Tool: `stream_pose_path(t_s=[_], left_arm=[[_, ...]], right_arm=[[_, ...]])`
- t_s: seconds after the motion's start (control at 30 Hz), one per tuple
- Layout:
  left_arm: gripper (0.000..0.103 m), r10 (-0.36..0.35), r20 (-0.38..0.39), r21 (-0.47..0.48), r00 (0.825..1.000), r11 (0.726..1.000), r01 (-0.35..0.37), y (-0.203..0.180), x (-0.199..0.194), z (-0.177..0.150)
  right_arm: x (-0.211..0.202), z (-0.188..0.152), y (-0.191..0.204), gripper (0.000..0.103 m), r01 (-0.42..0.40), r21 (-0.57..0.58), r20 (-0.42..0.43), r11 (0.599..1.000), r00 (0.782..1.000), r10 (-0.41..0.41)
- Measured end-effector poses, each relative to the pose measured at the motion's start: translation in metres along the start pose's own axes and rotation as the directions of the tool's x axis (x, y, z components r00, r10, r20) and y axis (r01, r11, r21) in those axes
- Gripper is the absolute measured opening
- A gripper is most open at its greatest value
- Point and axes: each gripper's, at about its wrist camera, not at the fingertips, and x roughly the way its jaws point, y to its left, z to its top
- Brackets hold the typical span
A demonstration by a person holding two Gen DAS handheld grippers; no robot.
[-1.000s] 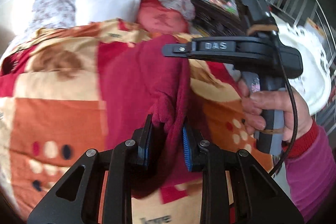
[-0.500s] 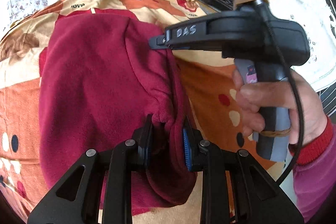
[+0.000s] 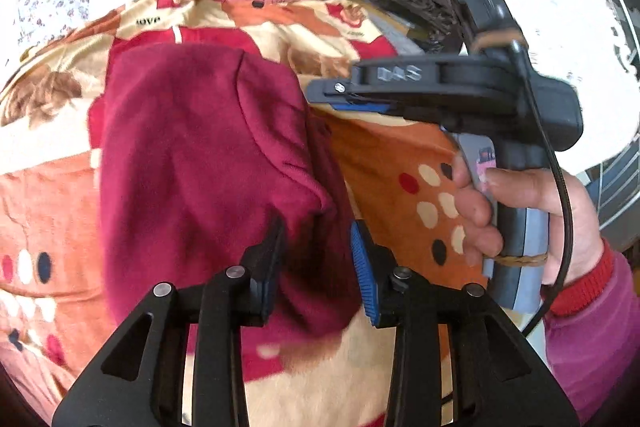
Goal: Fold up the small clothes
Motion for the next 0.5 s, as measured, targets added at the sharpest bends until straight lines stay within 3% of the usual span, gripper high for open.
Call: stream_pose_path(t_s=[0.07,0.13,0.3,0.5], left_arm=[[0.044,0.014,0.031,0.004,0.999,1.0,-0.014,0.012,-0.018,-0.008],[0.051,0.072,0.07,-0.019,0.995,0.997,-0.071,0.034,-0.034,-0.017],[0.051,0.222,0.047,-0.088,0.974,0.972,-0.217,0.082,-0.034,-0.027],[0.051,0.254,0.027,-0.119,0.967,0.961,-0.249,0.1,-0.025,-0.033]], right_arm=[[-0.014,-0.011,-0.001,0.049,-0.025,0.031,0.017,0.999,1.0,0.025],[-0.025,-0.024,0.001,0.049,-0.058,0.046,0.034,0.997,0.998,0.057],[-0.025,-0.057,0.014,0.049,-0.126,0.078,-0.006,0.989,0.992,0.127],[0.002,-0.079,0.032,0.049,-0.196,0.121,-0.07,0.973,0.976,0.205]])
